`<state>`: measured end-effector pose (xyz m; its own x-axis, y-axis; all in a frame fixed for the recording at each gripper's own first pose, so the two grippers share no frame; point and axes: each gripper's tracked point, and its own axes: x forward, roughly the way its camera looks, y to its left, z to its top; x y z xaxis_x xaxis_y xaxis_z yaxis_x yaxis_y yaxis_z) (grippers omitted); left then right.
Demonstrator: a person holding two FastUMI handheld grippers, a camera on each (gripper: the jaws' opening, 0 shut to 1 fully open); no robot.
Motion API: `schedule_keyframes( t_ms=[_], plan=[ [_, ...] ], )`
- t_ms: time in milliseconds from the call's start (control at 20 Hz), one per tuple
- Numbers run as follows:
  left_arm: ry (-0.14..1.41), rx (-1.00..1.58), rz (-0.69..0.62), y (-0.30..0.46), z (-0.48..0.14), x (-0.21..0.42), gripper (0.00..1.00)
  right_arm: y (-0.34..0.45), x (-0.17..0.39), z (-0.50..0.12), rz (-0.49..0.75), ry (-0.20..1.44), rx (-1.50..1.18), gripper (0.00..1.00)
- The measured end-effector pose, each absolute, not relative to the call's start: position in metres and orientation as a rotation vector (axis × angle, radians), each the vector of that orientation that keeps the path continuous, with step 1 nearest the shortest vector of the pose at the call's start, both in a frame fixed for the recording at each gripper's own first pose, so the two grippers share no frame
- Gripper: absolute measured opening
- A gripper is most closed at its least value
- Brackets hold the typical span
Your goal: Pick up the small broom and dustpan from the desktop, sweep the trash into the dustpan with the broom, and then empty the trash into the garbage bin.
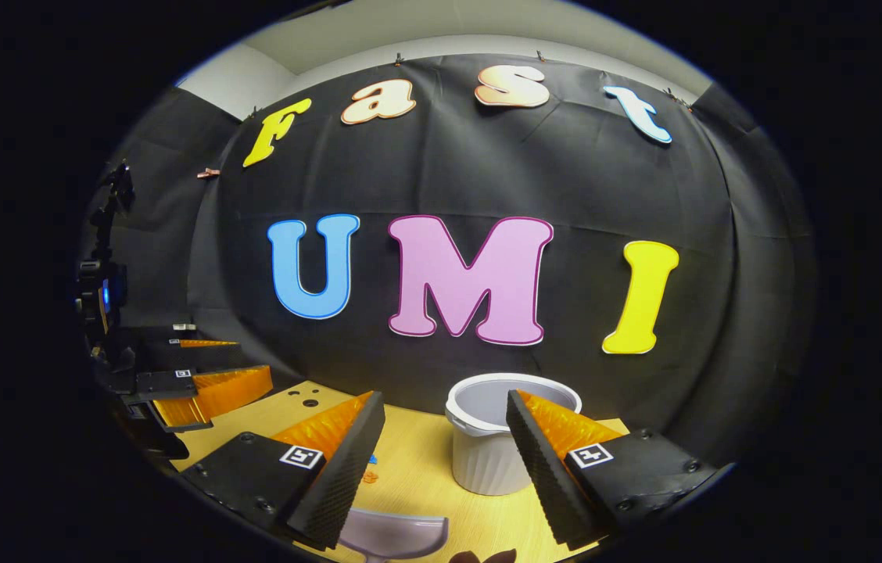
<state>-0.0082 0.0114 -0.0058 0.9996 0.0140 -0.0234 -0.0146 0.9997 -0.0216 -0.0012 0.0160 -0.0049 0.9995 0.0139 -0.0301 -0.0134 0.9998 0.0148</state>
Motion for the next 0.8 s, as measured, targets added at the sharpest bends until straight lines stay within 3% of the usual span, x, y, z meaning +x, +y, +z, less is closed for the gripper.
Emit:
schedule_keyframes(
  t_ms=[200, 400, 800],
  plan=[
    [0.024, -0.014, 0.022, 0.024, -0.007, -0.014, 0.95, 0.027, -0.012, -0.022, 0.044, 0.104, 0.007, 0.98],
    [0.041, -0.001, 0.044, 0.050, -0.019, -0.023, 0.95, 0.043, -0.040, -0.073, 0.090, 0.296, 0.030, 0.98],
    [0.091, 0.034, 0.050, 0.095, -0.050, -0.038, 0.95, 0.071, -0.099, -0.204, 0.055, 0.723, 0.034, 0.98]
  ],
)
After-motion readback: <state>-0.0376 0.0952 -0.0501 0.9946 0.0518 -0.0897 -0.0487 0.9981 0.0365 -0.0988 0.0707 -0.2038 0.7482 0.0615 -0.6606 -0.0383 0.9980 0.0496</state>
